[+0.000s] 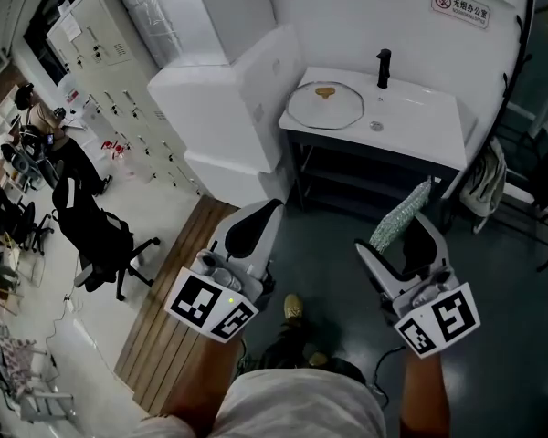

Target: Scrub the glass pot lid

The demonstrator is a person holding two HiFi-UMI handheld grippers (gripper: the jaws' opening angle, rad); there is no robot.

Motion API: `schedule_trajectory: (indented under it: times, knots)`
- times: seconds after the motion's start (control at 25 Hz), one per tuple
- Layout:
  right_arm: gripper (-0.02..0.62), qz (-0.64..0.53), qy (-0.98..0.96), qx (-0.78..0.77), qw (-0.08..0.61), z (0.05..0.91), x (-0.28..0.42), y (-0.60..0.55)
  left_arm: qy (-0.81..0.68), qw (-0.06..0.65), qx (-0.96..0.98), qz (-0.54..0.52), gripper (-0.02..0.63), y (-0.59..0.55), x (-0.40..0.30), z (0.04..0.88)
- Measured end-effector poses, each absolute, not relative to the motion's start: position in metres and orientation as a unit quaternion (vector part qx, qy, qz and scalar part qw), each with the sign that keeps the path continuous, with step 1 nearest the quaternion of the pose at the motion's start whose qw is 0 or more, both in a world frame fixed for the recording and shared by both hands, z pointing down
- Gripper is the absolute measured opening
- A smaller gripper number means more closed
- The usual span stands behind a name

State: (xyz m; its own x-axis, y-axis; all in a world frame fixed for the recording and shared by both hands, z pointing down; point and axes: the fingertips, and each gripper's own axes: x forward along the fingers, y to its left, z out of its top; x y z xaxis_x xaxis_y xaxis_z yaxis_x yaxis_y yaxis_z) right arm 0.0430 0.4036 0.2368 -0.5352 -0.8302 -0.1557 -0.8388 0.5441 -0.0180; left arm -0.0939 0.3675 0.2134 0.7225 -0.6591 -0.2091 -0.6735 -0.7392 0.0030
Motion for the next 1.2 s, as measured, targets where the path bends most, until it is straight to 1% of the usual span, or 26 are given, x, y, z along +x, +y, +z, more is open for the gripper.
schedule_trajectory:
  times: [0.4, 0.6, 1.2]
  knots:
    - [0.348, 0.033, 0.872, -0.485, 0.059, 0.241, 0.049, 0.328, 0.355, 0.042, -0.928, 0.102, 0.015, 0.288, -0.089, 0.218]
    - [0.348, 0.032, 0.869, -0.490, 0.054, 0.238, 0.039, 0.274, 0.351, 0.050, -0.930, 0.095, 0.015, 0.234, -0.098, 0.216]
    - [0.348, 0.025, 0.855, -0.517, 0.040, 0.244, 0.013, 0.111, 0.324, 0.036, -0.941, 0.088, 0.015, 0.058, -0.122, 0.226]
